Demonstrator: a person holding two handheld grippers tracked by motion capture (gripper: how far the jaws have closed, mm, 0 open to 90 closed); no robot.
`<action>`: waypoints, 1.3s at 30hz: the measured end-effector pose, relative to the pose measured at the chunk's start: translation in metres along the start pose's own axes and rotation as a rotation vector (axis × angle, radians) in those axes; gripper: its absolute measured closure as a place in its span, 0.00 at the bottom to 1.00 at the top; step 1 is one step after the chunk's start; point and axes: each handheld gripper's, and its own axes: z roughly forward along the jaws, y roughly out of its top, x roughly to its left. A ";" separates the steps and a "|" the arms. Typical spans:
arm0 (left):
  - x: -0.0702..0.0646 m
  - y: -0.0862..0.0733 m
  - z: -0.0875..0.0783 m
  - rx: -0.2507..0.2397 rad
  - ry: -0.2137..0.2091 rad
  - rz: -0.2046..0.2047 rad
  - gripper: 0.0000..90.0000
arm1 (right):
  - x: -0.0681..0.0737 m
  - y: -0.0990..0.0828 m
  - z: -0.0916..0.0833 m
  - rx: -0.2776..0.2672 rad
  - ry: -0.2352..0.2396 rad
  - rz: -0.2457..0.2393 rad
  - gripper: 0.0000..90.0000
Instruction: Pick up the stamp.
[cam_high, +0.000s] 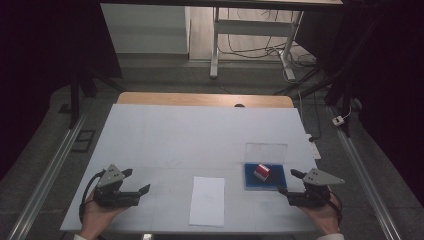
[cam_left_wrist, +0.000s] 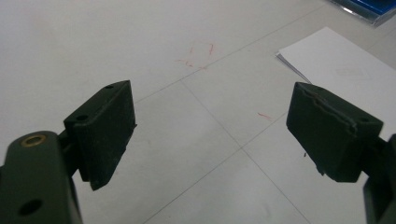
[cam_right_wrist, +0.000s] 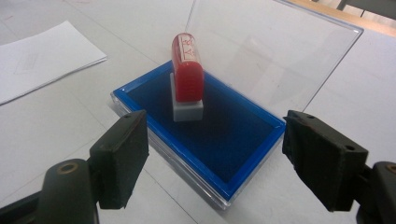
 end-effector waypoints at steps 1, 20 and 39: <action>0.000 0.000 0.000 0.002 -0.001 0.002 0.18 | 0.000 0.001 0.000 0.000 -0.001 -0.004 0.26; -0.001 0.000 0.004 0.023 0.011 0.017 0.19 | 0.005 0.024 0.003 -0.005 0.020 -0.014 0.28; 0.000 -0.001 0.009 0.037 0.014 0.011 0.19 | 0.015 0.061 0.026 0.068 0.075 -0.037 0.28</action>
